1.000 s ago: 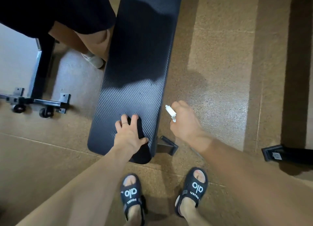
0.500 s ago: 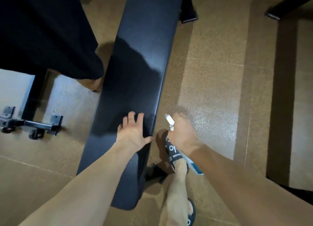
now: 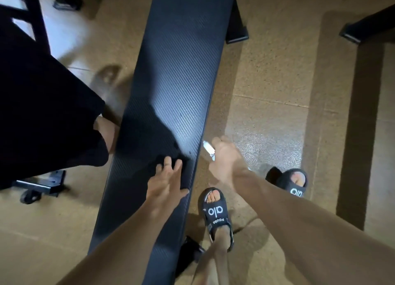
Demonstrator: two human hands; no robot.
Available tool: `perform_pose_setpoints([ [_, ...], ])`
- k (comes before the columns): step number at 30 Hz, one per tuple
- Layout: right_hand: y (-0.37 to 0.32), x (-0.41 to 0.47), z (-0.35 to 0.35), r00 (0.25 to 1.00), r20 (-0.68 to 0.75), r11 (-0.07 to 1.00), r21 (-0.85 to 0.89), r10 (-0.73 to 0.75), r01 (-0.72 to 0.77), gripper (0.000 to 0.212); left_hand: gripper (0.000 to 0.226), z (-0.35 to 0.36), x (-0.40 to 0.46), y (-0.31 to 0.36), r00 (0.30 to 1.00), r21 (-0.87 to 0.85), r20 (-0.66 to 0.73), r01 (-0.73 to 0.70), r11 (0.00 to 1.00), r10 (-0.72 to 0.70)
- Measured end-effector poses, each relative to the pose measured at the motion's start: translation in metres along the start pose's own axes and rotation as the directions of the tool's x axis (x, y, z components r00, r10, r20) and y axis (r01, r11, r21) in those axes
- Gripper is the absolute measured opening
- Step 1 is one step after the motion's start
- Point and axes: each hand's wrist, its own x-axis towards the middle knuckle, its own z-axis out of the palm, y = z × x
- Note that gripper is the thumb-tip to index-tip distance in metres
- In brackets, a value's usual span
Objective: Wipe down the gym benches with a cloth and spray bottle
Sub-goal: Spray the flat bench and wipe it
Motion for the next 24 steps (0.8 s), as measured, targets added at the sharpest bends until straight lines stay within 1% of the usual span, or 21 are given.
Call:
perform_pose_setpoints([
  [2, 0.003, 0.018, -0.009, 0.999, -0.002, 0.998, 0.045, 0.037, -0.037, 0.045, 0.067, -0.016, 0.009, 0.003, 0.998, -0.023, -0.058, 0.012, 1.0, -0.013],
  [4, 0.005, 0.038, -0.018, 0.998, -0.029, 0.992, 0.11, 0.056, -0.053, 0.046, 0.069, -0.035, 0.025, 0.007, 0.985, -0.049, -0.163, 0.048, 0.998, -0.056],
  [5, 0.005, 0.046, -0.023, 0.997, -0.056, 0.989, 0.14, 0.062, -0.054, 0.044, 0.075, -0.043, 0.034, 0.009, 0.976, -0.042, -0.206, 0.062, 0.997, -0.069],
  [7, 0.004, 0.062, -0.033, 0.994, -0.093, 0.984, 0.173, 0.061, -0.045, 0.035, 0.097, -0.057, 0.057, 0.017, 0.969, 0.022, -0.245, 0.049, 0.999, -0.042],
  [9, 0.002, 0.078, -0.045, 0.994, -0.104, 0.985, 0.171, 0.03, -0.012, 0.033, 0.113, -0.072, 0.08, 0.025, 0.975, 0.031, -0.223, 0.023, 0.999, -0.016],
  [10, 0.0, 0.086, -0.051, 0.994, -0.111, 0.987, 0.163, 0.012, 0.007, 0.031, 0.116, -0.08, 0.091, 0.029, 0.979, 0.005, -0.205, 0.019, 1.0, -0.018],
  [13, -0.004, 0.111, -0.074, 0.987, -0.157, 0.99, 0.134, -0.025, 0.046, 0.031, 0.111, -0.1, 0.12, 0.039, 0.983, -0.088, -0.179, 0.015, 0.996, -0.03],
  [16, -0.003, 0.131, -0.095, 0.985, -0.167, 0.985, 0.154, -0.051, 0.077, 0.034, 0.106, -0.118, 0.141, 0.049, 0.988, -0.132, -0.149, 0.022, 0.991, -0.042],
  [20, 0.0, 0.157, -0.115, 0.985, -0.162, 0.989, 0.121, -0.061, 0.081, 0.029, 0.11, -0.127, 0.156, 0.056, 0.995, -0.156, -0.081, 0.038, 0.987, -0.051],
  [24, 0.001, 0.175, -0.136, 0.986, -0.151, 0.989, 0.12, -0.073, 0.091, 0.03, 0.112, -0.128, 0.157, 0.058, 0.994, -0.115, -0.074, 0.075, 0.991, -0.084],
])
